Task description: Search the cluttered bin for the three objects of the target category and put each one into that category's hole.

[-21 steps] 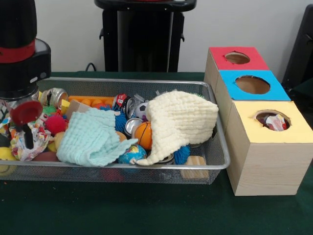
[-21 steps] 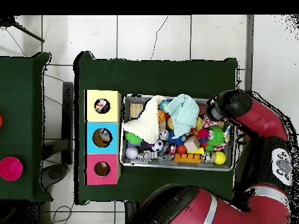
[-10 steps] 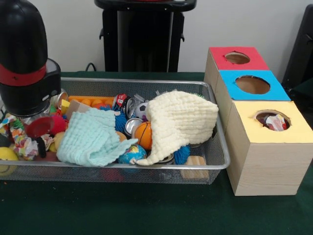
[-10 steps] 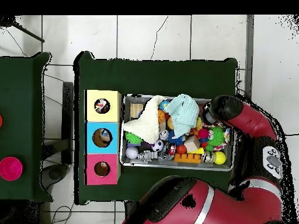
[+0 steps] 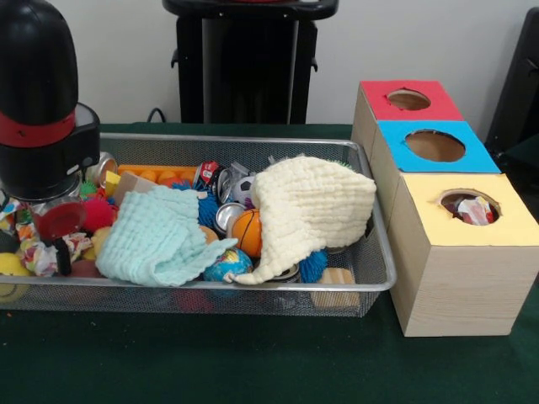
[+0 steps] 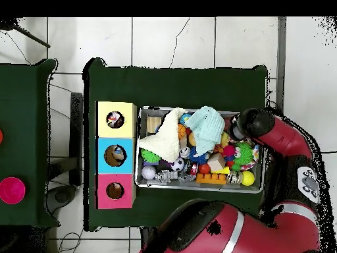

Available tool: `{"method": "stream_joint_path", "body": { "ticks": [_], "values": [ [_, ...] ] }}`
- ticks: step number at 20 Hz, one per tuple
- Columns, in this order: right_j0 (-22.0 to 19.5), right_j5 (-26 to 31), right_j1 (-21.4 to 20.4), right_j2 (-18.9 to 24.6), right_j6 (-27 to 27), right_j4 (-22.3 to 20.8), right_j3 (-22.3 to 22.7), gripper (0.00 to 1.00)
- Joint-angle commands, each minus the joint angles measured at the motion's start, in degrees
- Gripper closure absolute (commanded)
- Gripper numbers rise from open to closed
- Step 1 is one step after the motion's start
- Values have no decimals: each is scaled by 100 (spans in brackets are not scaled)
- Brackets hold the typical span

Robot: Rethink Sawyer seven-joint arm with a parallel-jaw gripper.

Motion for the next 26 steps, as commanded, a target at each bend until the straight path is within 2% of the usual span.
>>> {"method": "stream_joint_path", "body": {
  "ticks": [1,9,18,26],
  "values": [
    [-171,-252,223,671,439,95,432,0],
    [-145,-402,77,633,493,38,479,0],
    [27,-78,-450,353,398,-128,592,0],
    [-19,-316,-409,440,508,-87,747,0]
  ]
}}
